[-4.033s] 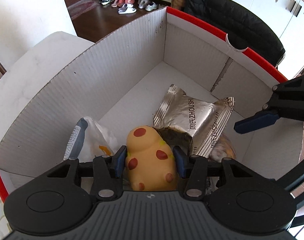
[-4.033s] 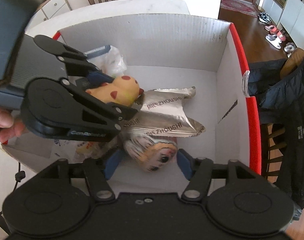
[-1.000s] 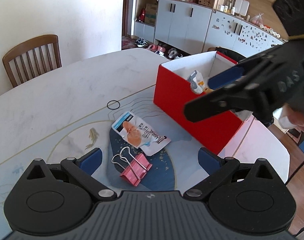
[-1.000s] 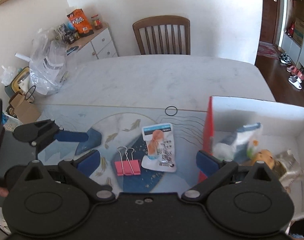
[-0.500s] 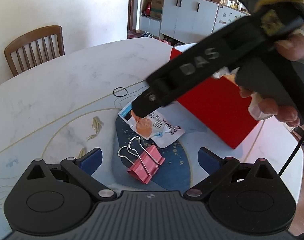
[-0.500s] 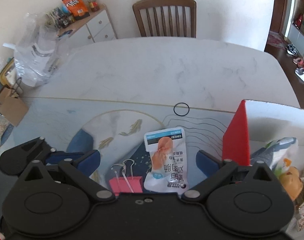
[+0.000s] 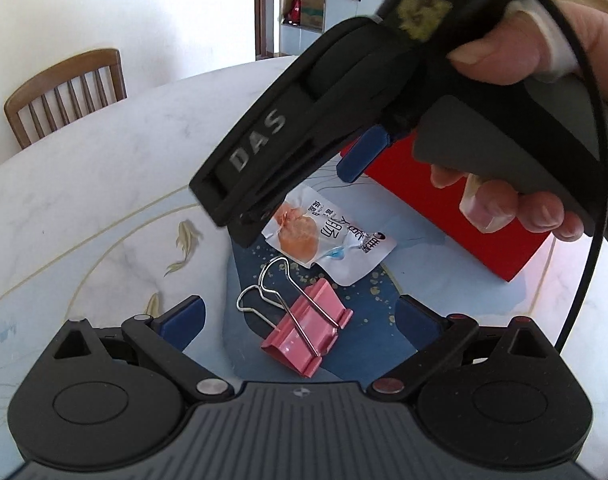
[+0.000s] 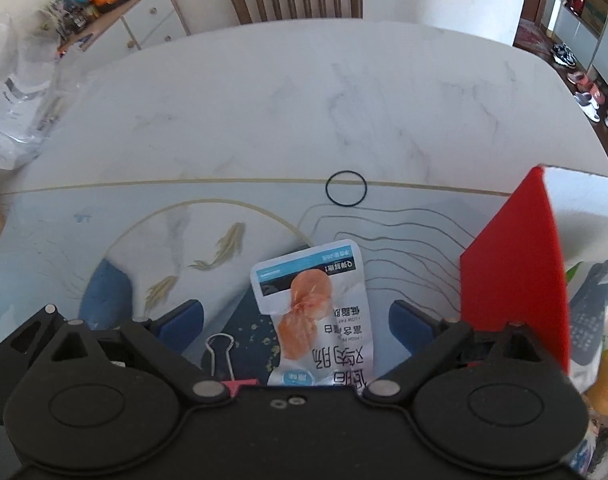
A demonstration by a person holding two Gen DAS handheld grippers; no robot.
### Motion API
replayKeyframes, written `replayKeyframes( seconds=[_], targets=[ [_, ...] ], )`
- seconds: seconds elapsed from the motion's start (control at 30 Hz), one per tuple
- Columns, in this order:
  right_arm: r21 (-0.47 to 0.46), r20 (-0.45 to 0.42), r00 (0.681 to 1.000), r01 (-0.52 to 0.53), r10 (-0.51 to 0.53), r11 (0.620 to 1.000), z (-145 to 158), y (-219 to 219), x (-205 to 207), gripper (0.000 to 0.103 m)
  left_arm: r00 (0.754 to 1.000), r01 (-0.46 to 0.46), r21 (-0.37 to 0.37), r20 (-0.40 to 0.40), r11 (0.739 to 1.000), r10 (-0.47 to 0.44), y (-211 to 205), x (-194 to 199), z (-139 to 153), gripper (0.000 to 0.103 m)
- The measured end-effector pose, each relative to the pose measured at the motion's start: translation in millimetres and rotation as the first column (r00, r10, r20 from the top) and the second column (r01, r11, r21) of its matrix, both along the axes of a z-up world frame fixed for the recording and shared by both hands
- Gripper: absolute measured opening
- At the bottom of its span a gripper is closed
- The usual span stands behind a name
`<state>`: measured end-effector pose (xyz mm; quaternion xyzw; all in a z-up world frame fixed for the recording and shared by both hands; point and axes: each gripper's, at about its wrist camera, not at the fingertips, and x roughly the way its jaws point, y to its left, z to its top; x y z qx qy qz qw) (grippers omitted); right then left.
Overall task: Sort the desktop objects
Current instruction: 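Grasp the pink binder clip with left gripper while right grasps shrimp snack pouch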
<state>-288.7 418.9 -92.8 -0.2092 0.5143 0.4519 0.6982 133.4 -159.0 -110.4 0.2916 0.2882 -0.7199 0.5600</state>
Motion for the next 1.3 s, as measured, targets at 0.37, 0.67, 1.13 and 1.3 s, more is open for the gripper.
replayKeyframes(
  seconds=[0.37,0.67,1.13,1.3],
  targets=[
    [-0.048,-0.005,1.0,0.023,-0.023,0.999,-17.3,4.4,7.0,0.094,0.999,0.04,-0.005,-0.001,0.999,-0.04,-0.5,-10.5,-5.3,0.074],
    [-0.061,0.045,0.999,-0.003,0.005,0.998,-21.3,7.3,4.9,0.093,0.999,0.038,0.007,0.011,0.999,-0.038,-3.8,-13.0,-13.1,0.061],
    [-0.047,0.139,0.989,-0.048,0.054,0.998,-15.6,-5.8,-3.0,0.065,0.997,0.068,-0.012,0.047,0.998,-0.067,-3.8,-14.8,-16.4,0.042],
    [-0.042,0.128,0.991,-0.037,0.042,0.998,-12.0,-8.6,-3.7,0.064,0.998,0.054,-0.007,0.029,0.999,-0.054,-3.4,-8.2,-16.3,0.042]
  ],
)
